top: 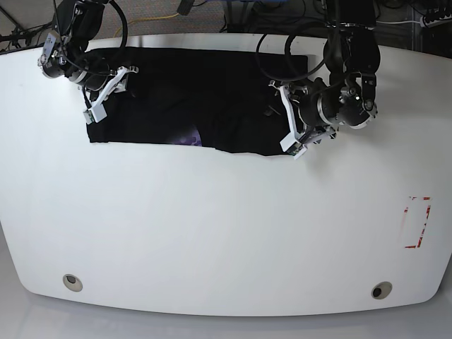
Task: Fold the T-shirt properly
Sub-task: 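Move the left gripper to the shirt's middle and grasp the fabric, then fold the grasped side over toward the right gripper with the left gripper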
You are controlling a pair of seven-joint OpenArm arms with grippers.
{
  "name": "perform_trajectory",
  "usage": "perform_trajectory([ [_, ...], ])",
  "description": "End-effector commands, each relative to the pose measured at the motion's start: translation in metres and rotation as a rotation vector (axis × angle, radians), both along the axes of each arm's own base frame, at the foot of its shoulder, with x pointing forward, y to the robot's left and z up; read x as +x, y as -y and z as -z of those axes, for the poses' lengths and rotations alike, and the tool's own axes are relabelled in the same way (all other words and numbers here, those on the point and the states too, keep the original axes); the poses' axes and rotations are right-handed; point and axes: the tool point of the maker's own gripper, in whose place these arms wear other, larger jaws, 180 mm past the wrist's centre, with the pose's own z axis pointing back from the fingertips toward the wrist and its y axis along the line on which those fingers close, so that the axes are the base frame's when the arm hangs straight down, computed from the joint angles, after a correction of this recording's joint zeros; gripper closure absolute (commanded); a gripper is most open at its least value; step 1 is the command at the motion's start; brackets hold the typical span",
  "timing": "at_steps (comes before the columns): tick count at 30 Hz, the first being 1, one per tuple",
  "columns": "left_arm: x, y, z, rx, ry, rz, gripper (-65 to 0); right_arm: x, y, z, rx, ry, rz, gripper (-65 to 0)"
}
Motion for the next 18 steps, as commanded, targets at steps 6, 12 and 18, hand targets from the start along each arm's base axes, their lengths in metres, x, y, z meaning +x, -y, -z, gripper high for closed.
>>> perform_trajectory([
  [6,-0.03,0.034,-0.014,-0.082,-0.036,0.263,-31.9,0.0,0.006,-0.002,-0.02,0.002,0.003,-31.5],
  [12,-0.045,0.052,-0.027,-0.023,0.042,0.499,-31.2,0.0,0.0,-0.001,-0.004,0.0,0.011,-31.5],
  [18,-0.052,0.061,-0.037,0.014,0.092,0.613,-31.2,-0.005,-0.002,0.002,0.002,-0.011,0.011,-31.5],
])
